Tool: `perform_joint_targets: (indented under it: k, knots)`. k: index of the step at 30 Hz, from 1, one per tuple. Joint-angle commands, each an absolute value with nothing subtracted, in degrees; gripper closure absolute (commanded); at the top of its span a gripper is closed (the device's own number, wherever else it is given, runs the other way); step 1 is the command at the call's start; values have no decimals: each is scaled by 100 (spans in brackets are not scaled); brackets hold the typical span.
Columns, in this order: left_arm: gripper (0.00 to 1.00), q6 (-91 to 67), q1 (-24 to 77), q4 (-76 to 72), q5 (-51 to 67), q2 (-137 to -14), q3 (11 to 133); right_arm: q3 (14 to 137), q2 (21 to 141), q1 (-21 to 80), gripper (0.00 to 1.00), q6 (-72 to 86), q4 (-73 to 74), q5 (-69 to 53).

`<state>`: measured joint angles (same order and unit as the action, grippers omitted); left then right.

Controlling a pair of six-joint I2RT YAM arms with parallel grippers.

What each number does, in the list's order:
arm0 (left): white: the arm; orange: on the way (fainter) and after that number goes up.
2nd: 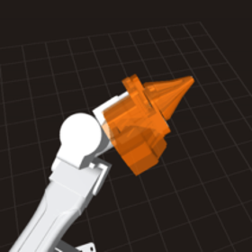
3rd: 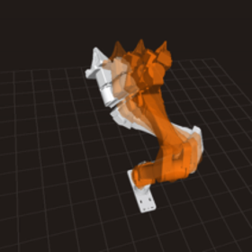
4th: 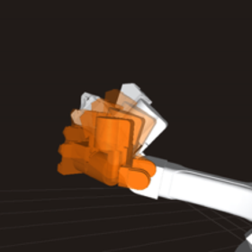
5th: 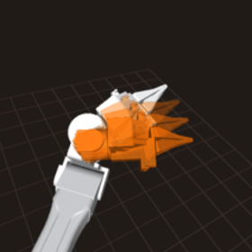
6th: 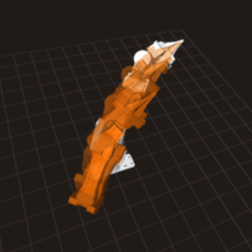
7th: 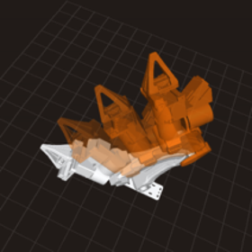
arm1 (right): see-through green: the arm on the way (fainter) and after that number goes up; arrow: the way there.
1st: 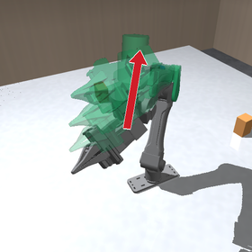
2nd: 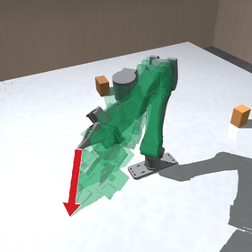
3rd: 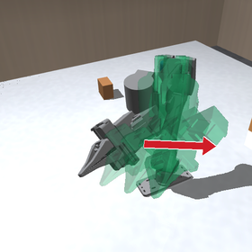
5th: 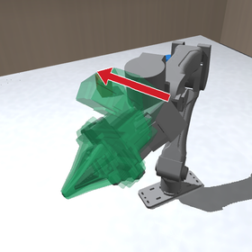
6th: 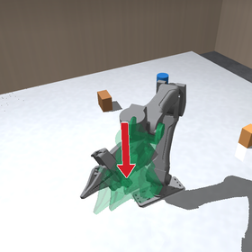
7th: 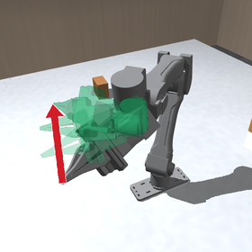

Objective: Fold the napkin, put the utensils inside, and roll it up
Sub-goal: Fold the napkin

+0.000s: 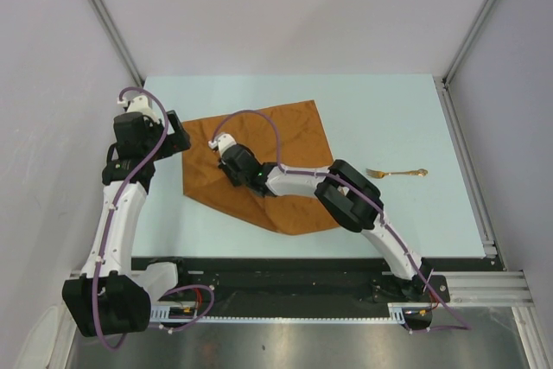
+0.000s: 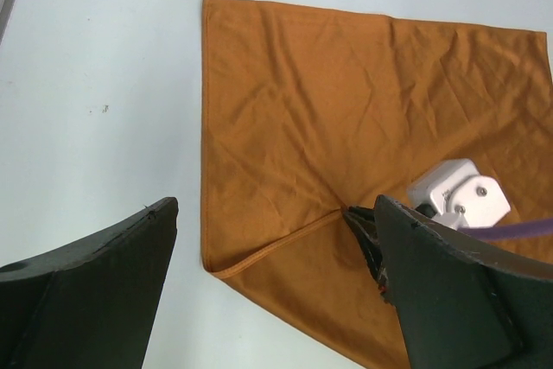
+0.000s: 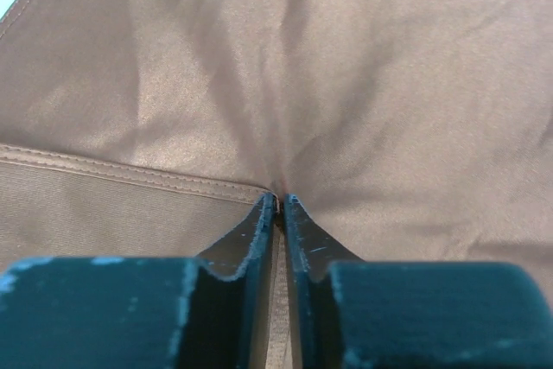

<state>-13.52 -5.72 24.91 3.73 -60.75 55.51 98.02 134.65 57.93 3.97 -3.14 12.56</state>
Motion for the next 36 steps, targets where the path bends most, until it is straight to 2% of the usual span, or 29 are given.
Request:
perform_joint_targets:
  k: [1,10,21,26,36]
  knots:
    - [0,-1406,-615,2329,492,-6064,5528,9616,12736,6020,89,238,-430,1652]
    - [0,-1424,-615,2329,501,-6056,5528,9598,12384,6371,87,62,-194,1977]
    - [0,-1441,-615,2303,536,-6056,5520,9378,12138,6741,99,246,-18,1899]
    - [0,-1433,-615,2312,554,-6065,5520,9536,12331,6443,100,272,-26,1715]
    - [0,-1468,-615,2233,624,-6117,5467,9553,12498,5204,100,562,-88,1161]
